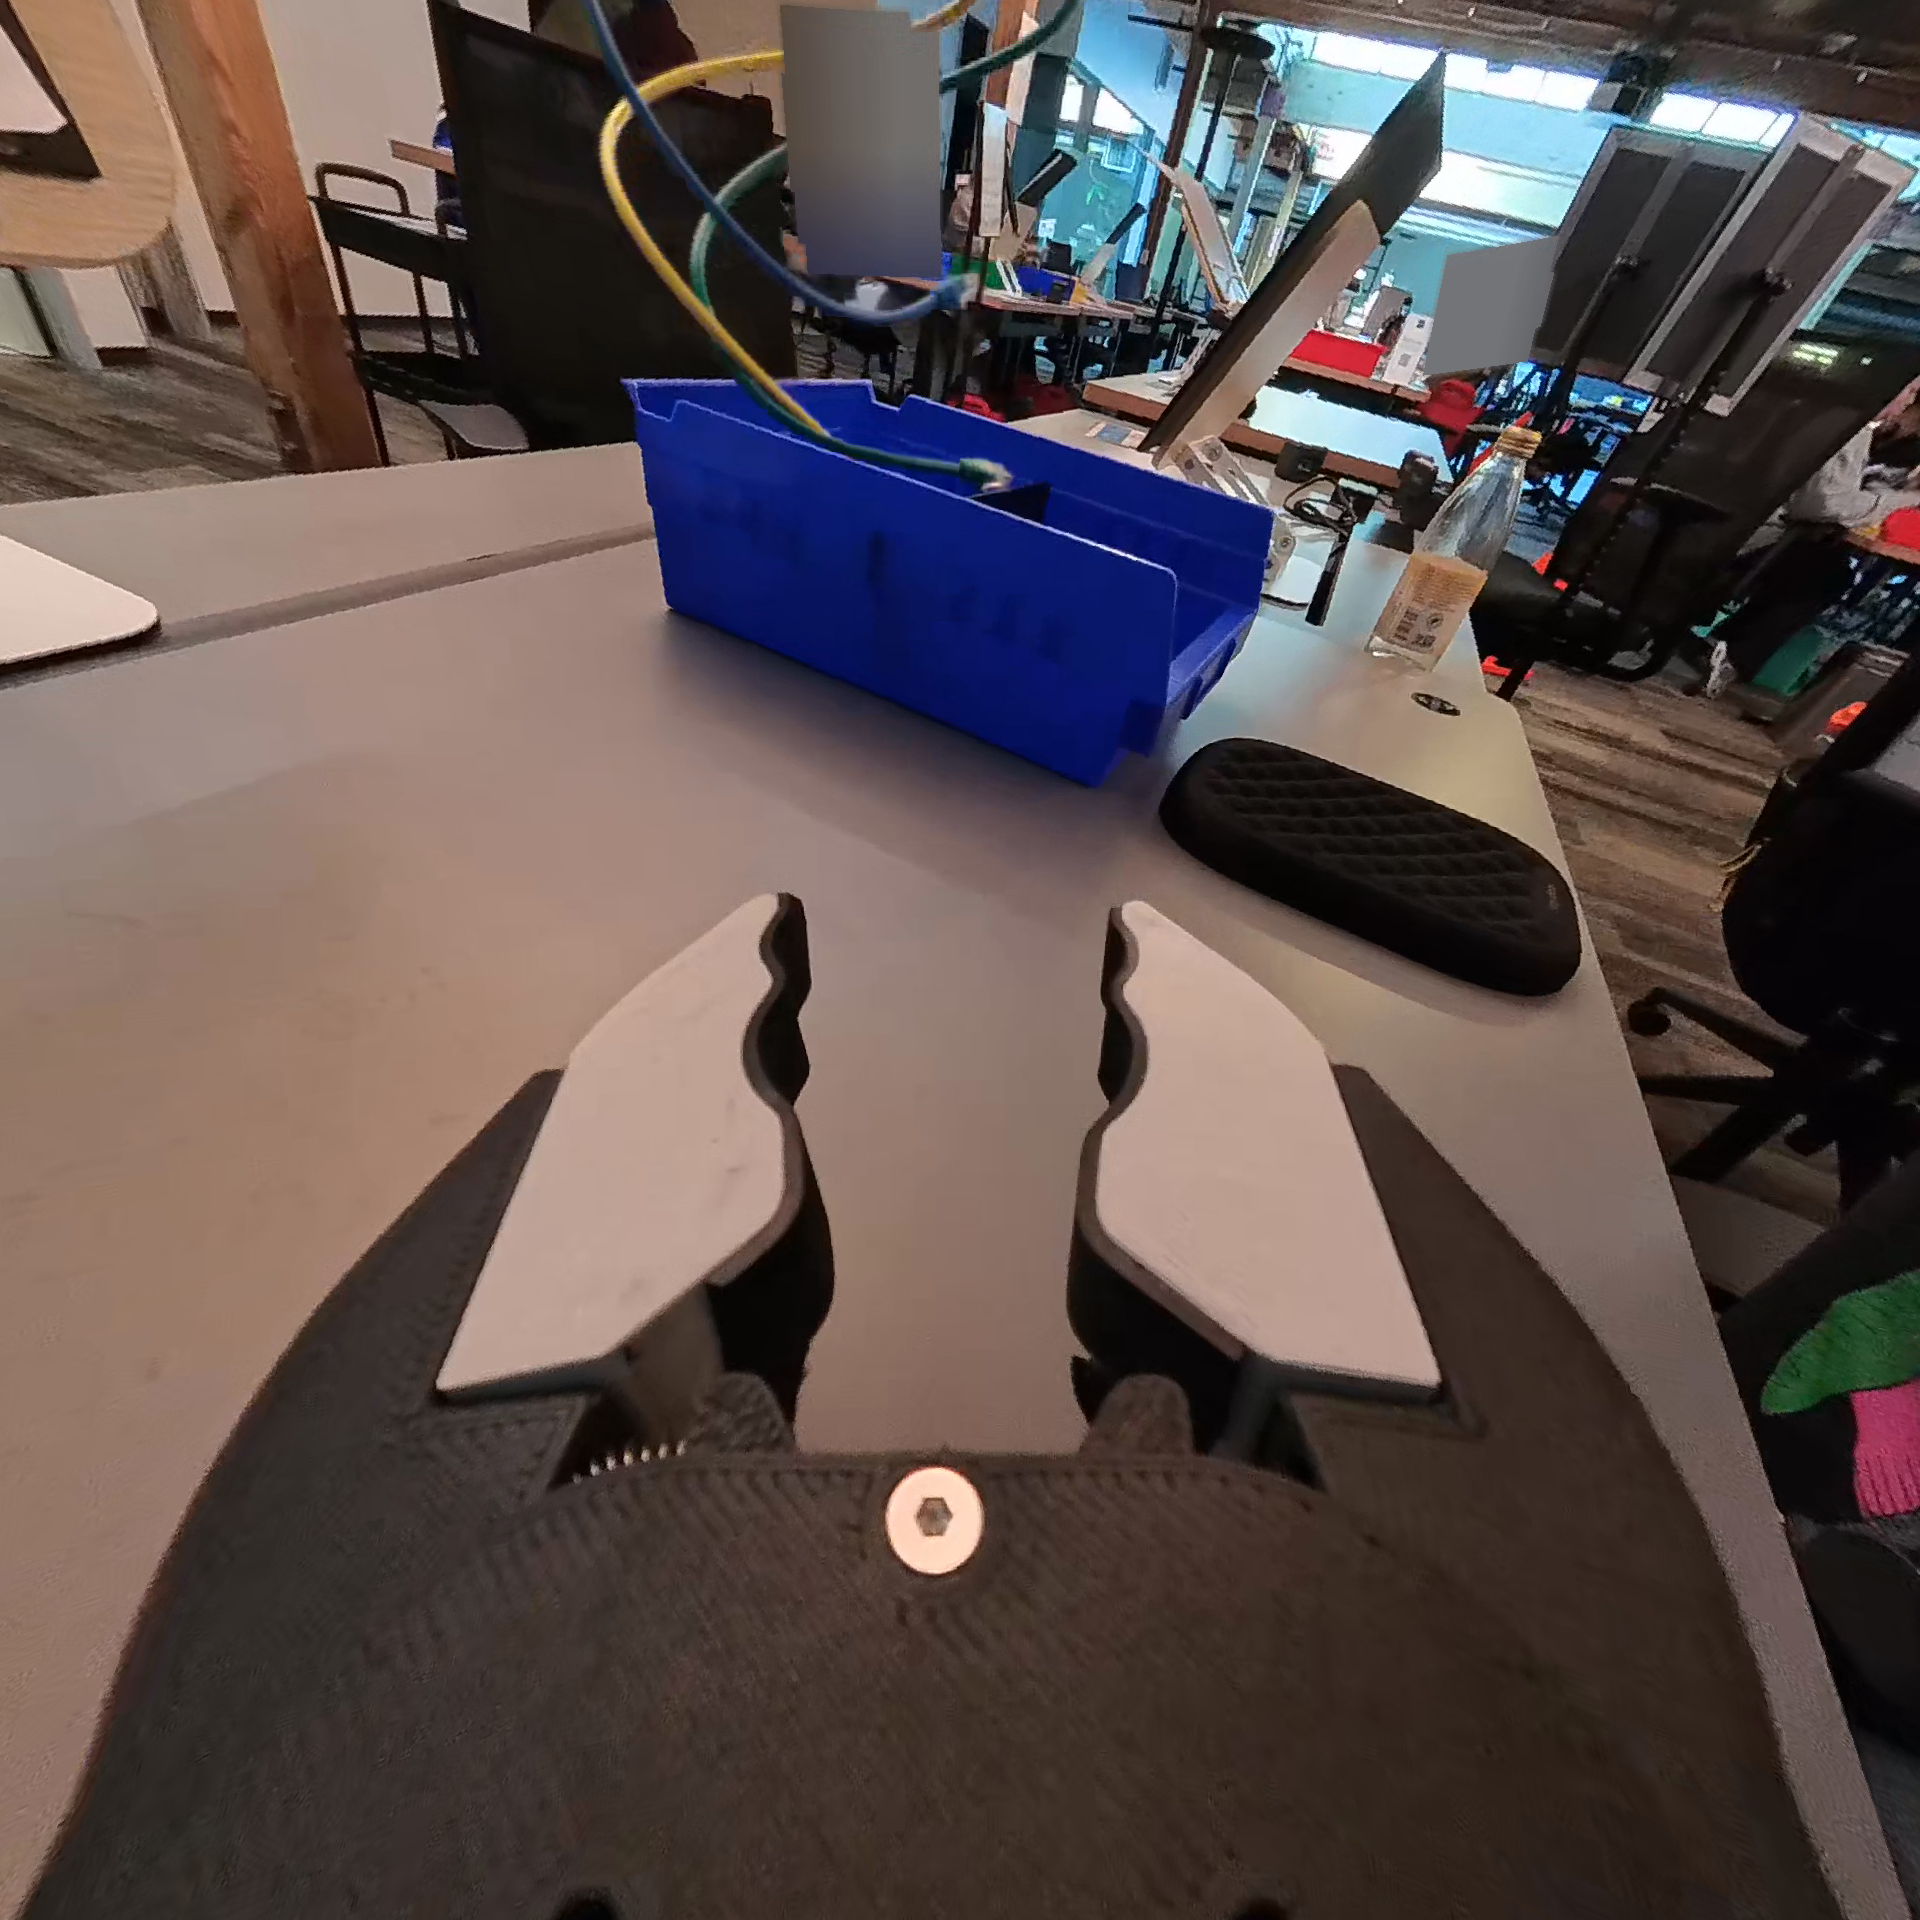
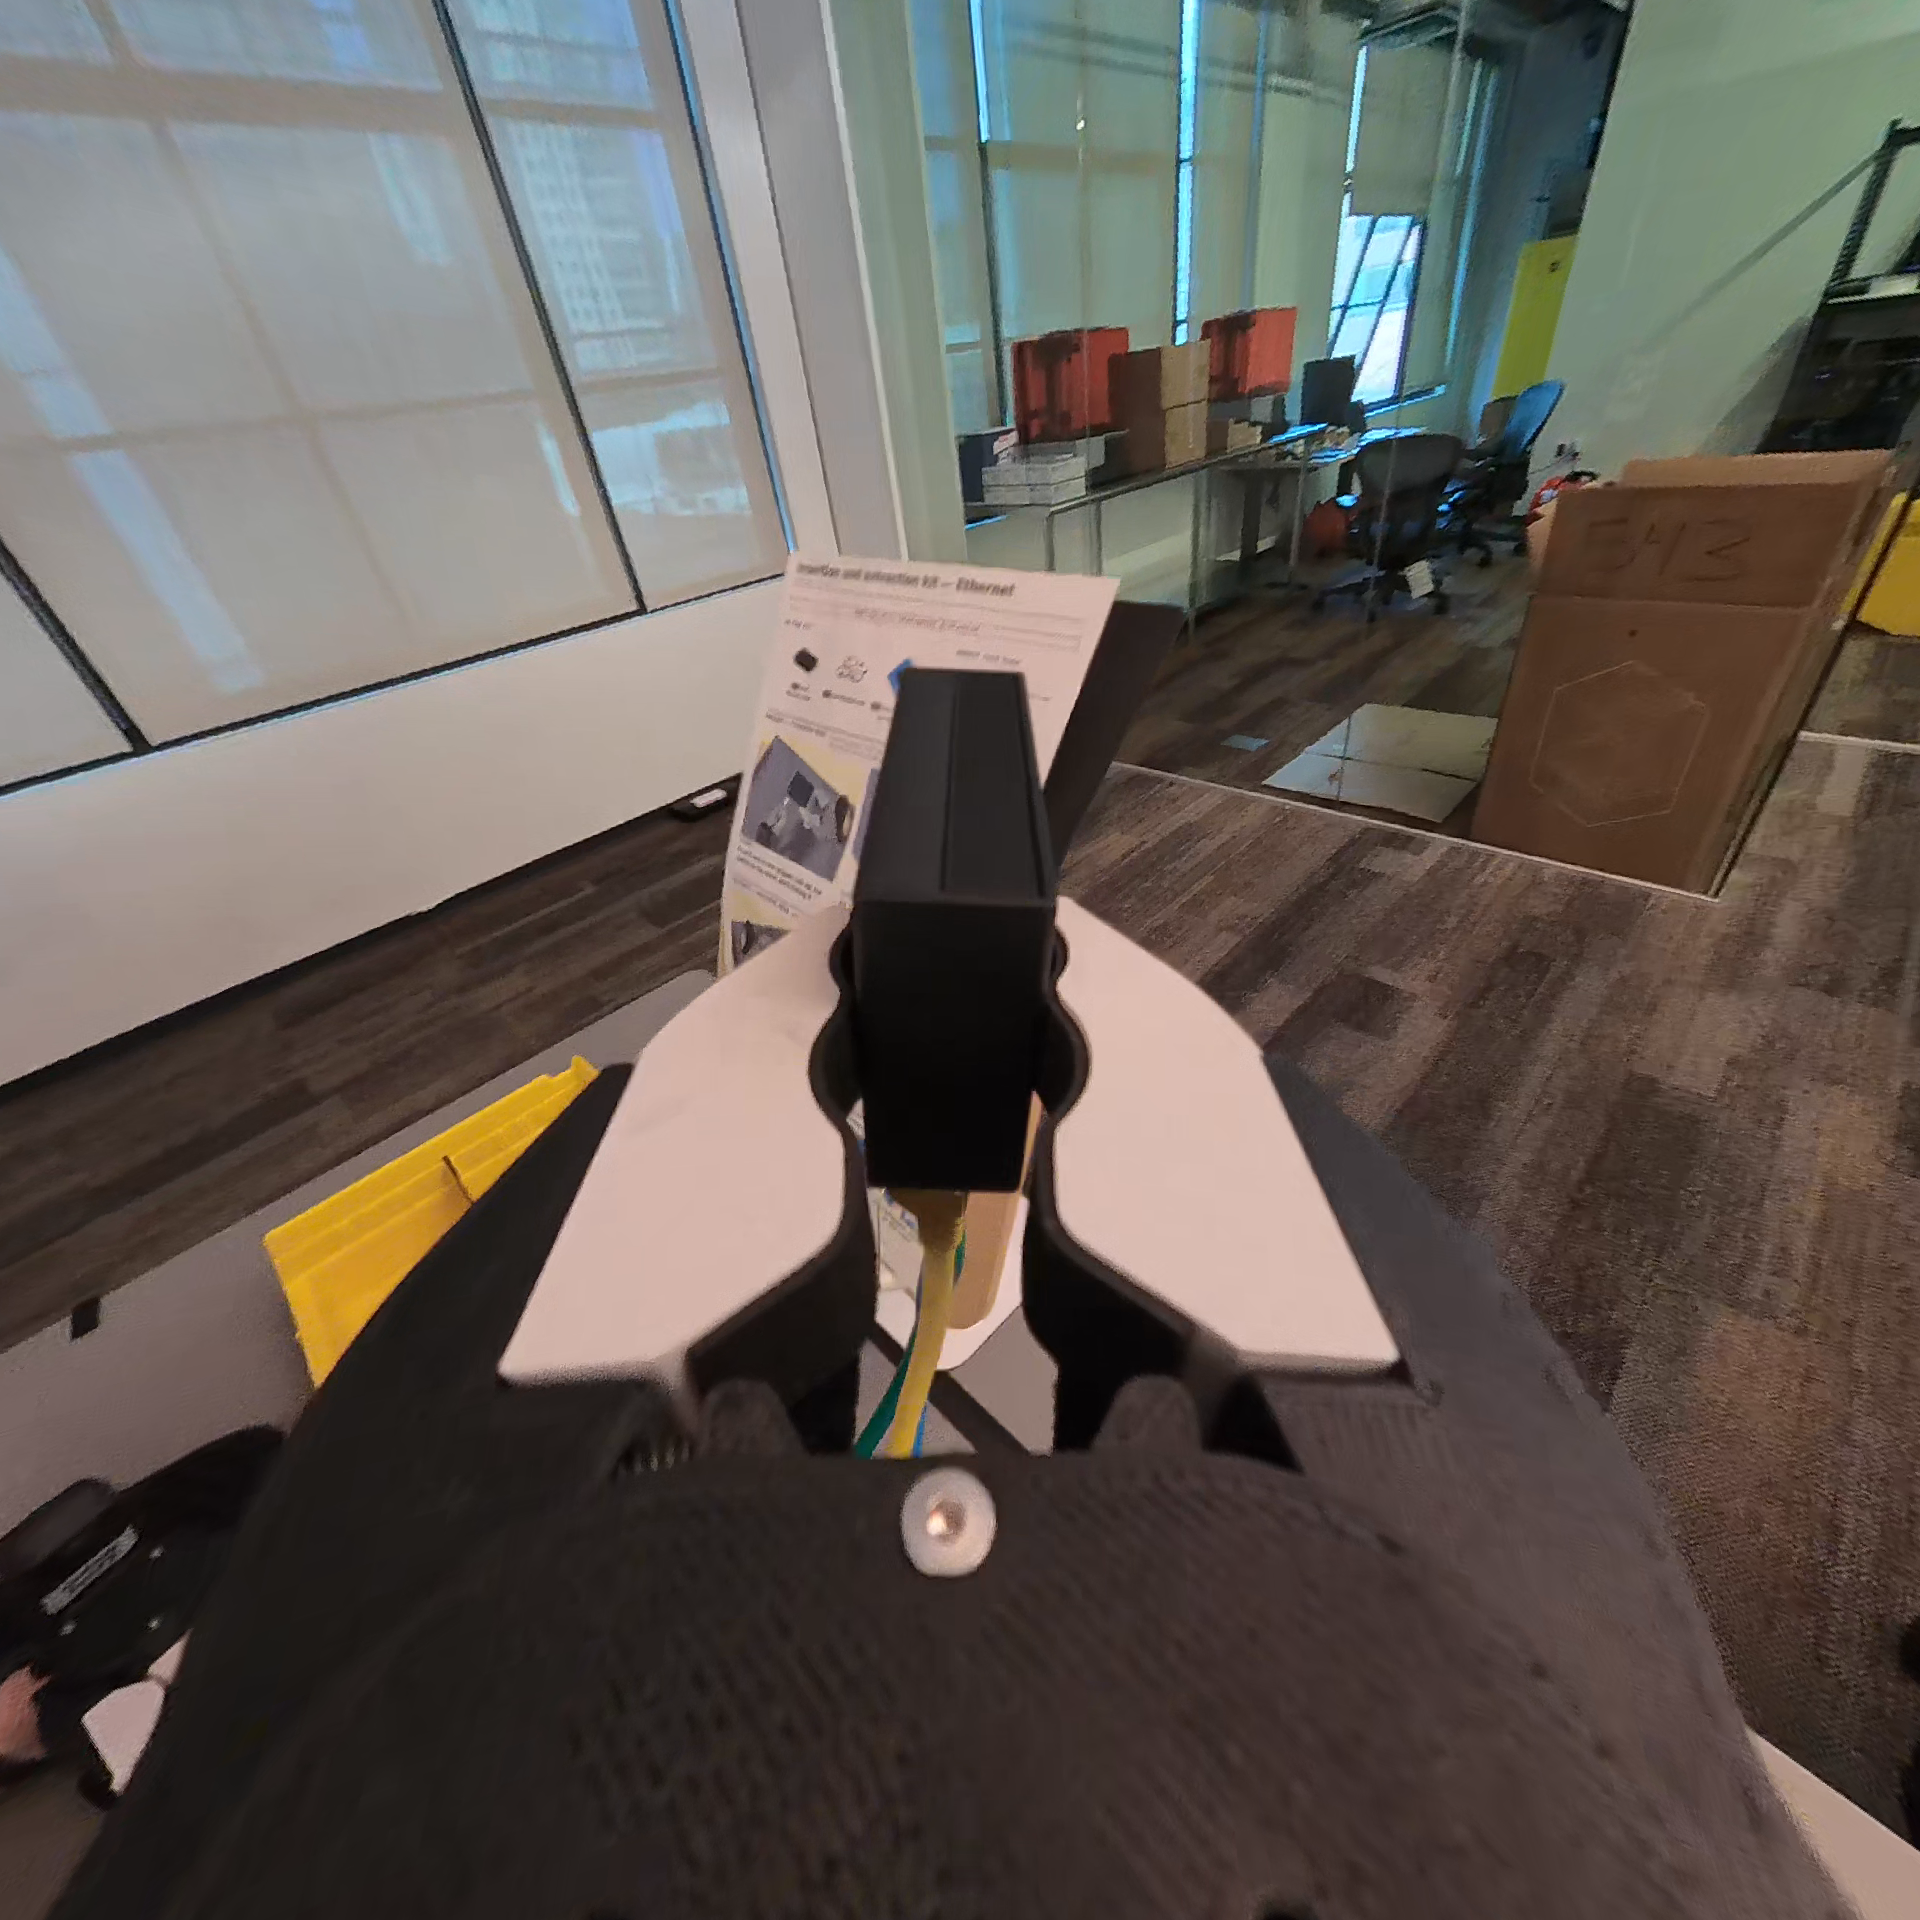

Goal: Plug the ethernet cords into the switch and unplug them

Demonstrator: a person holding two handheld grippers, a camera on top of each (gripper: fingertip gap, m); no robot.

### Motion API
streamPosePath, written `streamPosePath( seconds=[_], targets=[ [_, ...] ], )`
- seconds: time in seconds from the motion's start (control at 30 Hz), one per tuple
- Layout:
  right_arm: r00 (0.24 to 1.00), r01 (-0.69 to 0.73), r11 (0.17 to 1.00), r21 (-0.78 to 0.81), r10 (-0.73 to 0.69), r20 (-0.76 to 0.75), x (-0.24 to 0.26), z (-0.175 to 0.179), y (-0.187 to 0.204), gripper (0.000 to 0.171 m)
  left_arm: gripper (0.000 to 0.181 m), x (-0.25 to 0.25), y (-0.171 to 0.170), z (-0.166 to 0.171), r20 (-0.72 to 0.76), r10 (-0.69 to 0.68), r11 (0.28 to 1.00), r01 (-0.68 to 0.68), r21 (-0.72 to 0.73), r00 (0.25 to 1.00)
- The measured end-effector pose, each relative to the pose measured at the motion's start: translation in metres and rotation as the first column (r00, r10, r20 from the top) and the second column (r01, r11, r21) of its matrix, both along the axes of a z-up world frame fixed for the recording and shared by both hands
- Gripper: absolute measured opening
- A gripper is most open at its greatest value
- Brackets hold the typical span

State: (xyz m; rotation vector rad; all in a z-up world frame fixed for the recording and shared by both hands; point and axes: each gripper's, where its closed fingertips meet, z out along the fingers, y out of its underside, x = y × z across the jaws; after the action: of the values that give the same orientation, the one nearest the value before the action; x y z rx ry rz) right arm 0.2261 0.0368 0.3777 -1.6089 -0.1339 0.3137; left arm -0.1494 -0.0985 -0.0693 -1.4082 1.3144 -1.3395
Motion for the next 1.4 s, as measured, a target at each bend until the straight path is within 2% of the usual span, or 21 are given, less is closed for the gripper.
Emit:
streamPosePath(
  seconds=[0.17,0.33,0.53,0.63,0.77,0.87,1.0,1.2,1.27,1.4],
  targets=[
    [0.995,-0.096,0.995,-0.037,0.096,0.02,-0.016,-0.018,0.003,0.031,0.053,0.002,-0.004,-0.003,-0.017,-0.013,1.0,0.013,0.008,1.0],
    [0.983,-0.185,0.973,-0.139,0.185,-0.015,-0.032,-0.059,-0.008,0.031,0.053,0.001,-0.007,-0.001,-0.01,-0.023,1.0,0.023,0.003,1.0],
    [0.976,-0.204,0.976,-0.08,0.196,-0.098,-0.04,-0.095,-0.029,0.03,0.053,0.001,-0.013,0.002,-0.002,-0.044,0.999,0.044,0.007,0.999],
    [0.987,-0.159,0.985,-0.063,0.158,-0.016,-0.032,-0.125,-0.032,0.031,0.053,0.0,-0.014,0.002,-0.003,-0.046,0.998,0.046,0.031,0.999],
    [0.995,-0.102,0.994,-0.025,0.102,-0.001,-0.013,-0.158,-0.028,0.031,0.052,0.0,-0.013,0.003,0.004,-0.042,0.999,0.042,0.033,0.999],
    [0.995,-0.044,0.999,0.005,0.044,0.085,0.001,-0.178,-0.023,0.031,0.052,0.0,-0.013,0.001,0.003,-0.044,0.999,0.043,0.033,0.999],
    [0.971,-0.062,0.996,0.06,0.046,0.235,0.002,-0.187,-0.017,0.031,0.051,0.001,-0.015,0.0,-0.002,-0.052,0.998,0.052,0.045,0.999],
    [0.897,-0.032,0.98,0.196,-0.058,0.439,0.01,-0.191,-0.005,0.031,0.051,0.001,-0.021,0.004,0.0,-0.054,0.994,0.054,0.096,0.999],
    [0.886,-0.06,0.966,0.25,-0.064,0.459,0.006,-0.192,-0.009,0.031,0.051,0.001,-0.019,0.001,-0.013,-0.053,0.994,0.054,0.094,0.999],
    [0.907,-0.161,0.954,0.253,0.042,0.42,-0.013,-0.212,-0.027,0.031,0.051,0.0,-0.016,0.002,0.0,-0.05,0.997,0.05,0.059,0.999]
  ],
)
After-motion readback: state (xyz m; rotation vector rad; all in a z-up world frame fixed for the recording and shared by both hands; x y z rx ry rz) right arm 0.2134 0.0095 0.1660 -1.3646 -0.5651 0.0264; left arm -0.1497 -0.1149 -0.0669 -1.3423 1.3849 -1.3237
